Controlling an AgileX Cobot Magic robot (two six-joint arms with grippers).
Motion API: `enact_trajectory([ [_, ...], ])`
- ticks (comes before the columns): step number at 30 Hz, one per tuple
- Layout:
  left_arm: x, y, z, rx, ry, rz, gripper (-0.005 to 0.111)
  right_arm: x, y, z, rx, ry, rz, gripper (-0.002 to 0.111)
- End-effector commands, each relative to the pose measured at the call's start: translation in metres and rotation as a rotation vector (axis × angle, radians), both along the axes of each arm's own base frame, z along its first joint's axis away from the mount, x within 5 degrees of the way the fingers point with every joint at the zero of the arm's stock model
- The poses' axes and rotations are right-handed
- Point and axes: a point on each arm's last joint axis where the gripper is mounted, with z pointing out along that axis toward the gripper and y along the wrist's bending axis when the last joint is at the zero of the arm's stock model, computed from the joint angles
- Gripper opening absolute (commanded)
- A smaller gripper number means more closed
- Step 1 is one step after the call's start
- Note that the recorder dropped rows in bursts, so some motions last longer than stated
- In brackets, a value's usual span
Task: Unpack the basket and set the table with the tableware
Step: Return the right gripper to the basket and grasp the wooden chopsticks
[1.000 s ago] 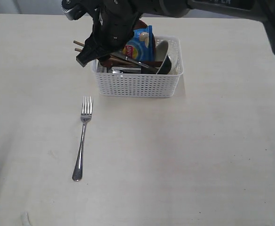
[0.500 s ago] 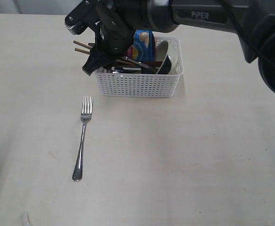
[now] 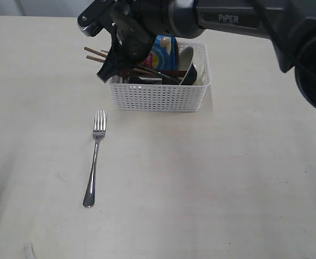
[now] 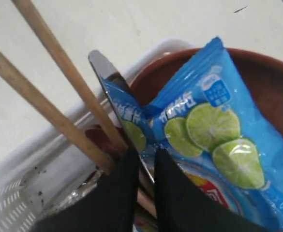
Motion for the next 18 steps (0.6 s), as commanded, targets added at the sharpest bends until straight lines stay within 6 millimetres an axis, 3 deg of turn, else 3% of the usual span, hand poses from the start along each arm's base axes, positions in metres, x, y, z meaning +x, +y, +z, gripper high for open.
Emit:
enact_trajectory([
  [1, 0.0, 0.0, 0.0, -0.003, -0.005, 0.002, 0.0, -0.002, -0.005, 0.014, -0.018, -0.017, 0.009, 0.039],
  [5, 0.0, 0.0, 0.0, -0.003, -0.005, 0.002, 0.0, -0.004, -0.006, 0.025, -0.002, -0.025, 0.007, 0.055],
  [10, 0.0, 0.0, 0.0, -0.003, -0.005, 0.002, 0.0, -0.013, 0.004, 0.015, -0.029, 0.012, 0.077, 0.054],
  [18, 0.0, 0.0, 0.0, -0.003, -0.005, 0.002, 0.0, -0.009, 0.008, -0.008, -0.085, 0.006, 0.085, 0.054],
])
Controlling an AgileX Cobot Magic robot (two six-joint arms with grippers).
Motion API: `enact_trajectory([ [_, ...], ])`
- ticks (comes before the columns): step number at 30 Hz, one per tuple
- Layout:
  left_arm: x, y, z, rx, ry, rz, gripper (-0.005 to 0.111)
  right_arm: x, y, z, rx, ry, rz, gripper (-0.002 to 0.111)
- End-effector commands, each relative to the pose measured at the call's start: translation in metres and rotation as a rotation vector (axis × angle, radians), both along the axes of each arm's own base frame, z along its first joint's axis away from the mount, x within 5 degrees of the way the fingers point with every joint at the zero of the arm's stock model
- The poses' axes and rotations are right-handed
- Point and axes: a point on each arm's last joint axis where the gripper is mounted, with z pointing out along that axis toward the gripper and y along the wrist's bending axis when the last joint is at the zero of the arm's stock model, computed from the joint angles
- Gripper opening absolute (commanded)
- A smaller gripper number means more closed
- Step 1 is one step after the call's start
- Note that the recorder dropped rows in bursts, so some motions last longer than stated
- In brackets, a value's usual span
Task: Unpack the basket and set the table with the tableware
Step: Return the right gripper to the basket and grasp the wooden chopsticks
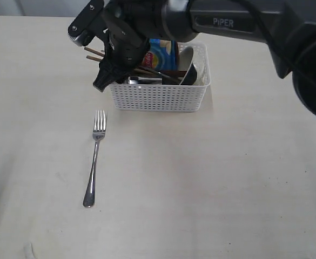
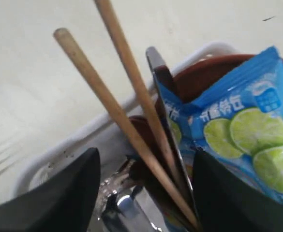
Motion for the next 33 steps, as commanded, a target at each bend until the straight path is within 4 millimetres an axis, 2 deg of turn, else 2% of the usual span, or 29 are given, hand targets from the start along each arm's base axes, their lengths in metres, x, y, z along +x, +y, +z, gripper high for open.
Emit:
enact_trajectory([
  [1, 0.0, 0.0, 0.0, -0.003, -0.005, 0.002, 0.0, 0.004, -0.002, -0.008, -0.035, -0.029, -0.011, 0.054],
  [9, 0.0, 0.0, 0.0, -0.003, -0.005, 0.002, 0.0, 0.009, -0.003, -0.021, -0.061, -0.049, -0.048, 0.053],
  [12, 0.0, 0.0, 0.0, -0.003, -0.005, 0.002, 0.0, 0.009, -0.003, -0.022, -0.063, -0.047, -0.048, 0.036],
  [16, 0.0, 0.0, 0.0, -0.003, -0.005, 0.002, 0.0, 0.009, -0.003, -0.022, -0.063, -0.051, -0.041, 0.001],
  [20, 0.0, 0.0, 0.0, -0.003, -0.005, 0.002, 0.0, 0.009, -0.002, -0.02, -0.066, -0.056, -0.037, 0.0],
  [33, 0.0, 0.0, 0.0, -0.003, -0.005, 0.002, 0.0, 0.004, -0.006, 0.025, 0.004, -0.116, -0.045, 0.0],
])
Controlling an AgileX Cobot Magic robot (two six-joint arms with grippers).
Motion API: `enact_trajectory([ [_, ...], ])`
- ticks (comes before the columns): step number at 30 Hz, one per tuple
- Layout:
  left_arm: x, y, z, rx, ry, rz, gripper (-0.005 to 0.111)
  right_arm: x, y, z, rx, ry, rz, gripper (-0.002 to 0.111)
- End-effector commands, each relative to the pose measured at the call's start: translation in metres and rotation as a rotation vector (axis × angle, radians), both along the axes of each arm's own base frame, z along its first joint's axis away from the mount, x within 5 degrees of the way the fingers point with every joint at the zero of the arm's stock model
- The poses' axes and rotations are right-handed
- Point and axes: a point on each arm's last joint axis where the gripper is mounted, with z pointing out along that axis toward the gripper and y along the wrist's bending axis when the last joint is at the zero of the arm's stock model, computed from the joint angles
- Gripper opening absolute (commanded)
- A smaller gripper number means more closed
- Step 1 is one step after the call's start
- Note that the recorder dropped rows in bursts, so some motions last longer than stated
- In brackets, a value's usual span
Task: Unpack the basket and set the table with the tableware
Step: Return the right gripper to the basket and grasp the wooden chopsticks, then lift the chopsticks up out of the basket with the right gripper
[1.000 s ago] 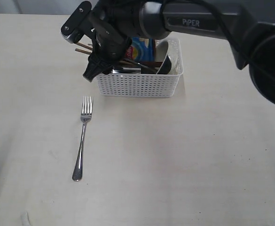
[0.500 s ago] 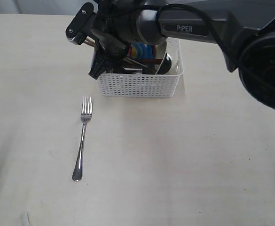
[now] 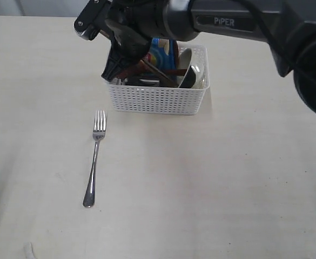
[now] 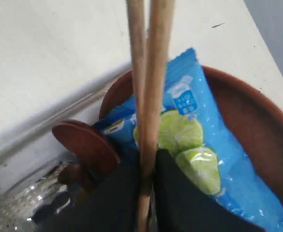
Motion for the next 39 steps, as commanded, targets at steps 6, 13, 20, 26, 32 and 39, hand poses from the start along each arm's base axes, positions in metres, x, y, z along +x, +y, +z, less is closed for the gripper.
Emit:
enact_trajectory([
  [6, 0.0, 0.0, 0.0, -0.003, -0.005, 0.002, 0.0, -0.007, -0.004, 0.036, 0.084, -0.03, -0.025, 0.0],
  [13, 0.0, 0.0, 0.0, -0.003, -0.005, 0.002, 0.0, -0.011, -0.008, 0.06, 0.123, -0.064, -0.022, 0.0],
  [20, 0.0, 0.0, 0.0, -0.003, -0.005, 0.002, 0.0, -0.017, -0.015, 0.089, 0.17, -0.107, -0.021, 0.0],
  [26, 0.0, 0.0, 0.0, -0.003, -0.005, 0.002, 0.0, -0.026, -0.024, 0.121, 0.222, -0.149, -0.024, 0.0],
  [32, 0.0, 0.0, 0.0, -0.003, -0.005, 0.002, 0.0, -0.037, -0.041, 0.147, 0.188, -0.162, -0.049, 0.0],
  [39, 0.0, 0.0, 0.0, -0.003, -0.005, 0.002, 0.0, -0.055, -0.058, 0.165, 0.105, -0.128, -0.097, 0.0],
])
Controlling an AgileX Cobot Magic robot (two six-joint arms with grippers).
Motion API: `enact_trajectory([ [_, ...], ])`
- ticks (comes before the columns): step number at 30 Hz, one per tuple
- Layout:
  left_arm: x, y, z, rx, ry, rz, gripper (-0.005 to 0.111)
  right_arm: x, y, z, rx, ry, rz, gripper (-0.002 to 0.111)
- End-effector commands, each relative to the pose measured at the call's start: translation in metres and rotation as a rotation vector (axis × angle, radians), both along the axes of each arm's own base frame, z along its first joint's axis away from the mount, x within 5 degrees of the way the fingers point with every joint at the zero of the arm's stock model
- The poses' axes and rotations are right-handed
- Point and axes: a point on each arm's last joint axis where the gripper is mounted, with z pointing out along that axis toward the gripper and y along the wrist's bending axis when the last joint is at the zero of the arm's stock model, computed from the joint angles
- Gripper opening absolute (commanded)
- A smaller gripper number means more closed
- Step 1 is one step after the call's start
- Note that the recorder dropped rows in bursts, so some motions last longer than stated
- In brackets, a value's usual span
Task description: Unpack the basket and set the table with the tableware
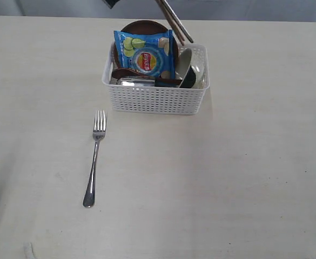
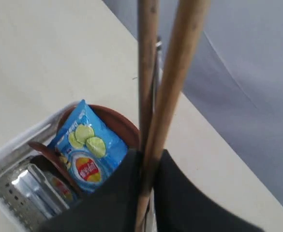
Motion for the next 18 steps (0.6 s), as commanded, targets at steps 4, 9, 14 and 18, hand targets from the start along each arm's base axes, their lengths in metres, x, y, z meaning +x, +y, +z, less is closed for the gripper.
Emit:
enact_trajectory([
  [4, 0.0, 0.0, 0.0, -0.003, -0.005, 0.002, 0.0, -0.033, -0.007, 0.016, -0.137, 0.054, 0.013, 0.0],
  [9, 0.0, 0.0, 0.0, -0.003, -0.005, 0.002, 0.0, -0.064, 0.0, 0.002, -0.225, 0.148, 0.039, 0.0],
  [14, 0.0, 0.0, 0.0, -0.003, -0.005, 0.002, 0.0, -0.091, 0.003, -0.039, -0.379, 0.247, 0.087, 0.0],
  [18, 0.0, 0.0, 0.0, -0.003, -0.005, 0.002, 0.0, -0.123, 0.005, -0.079, -0.51, 0.343, 0.219, 0.0],
])
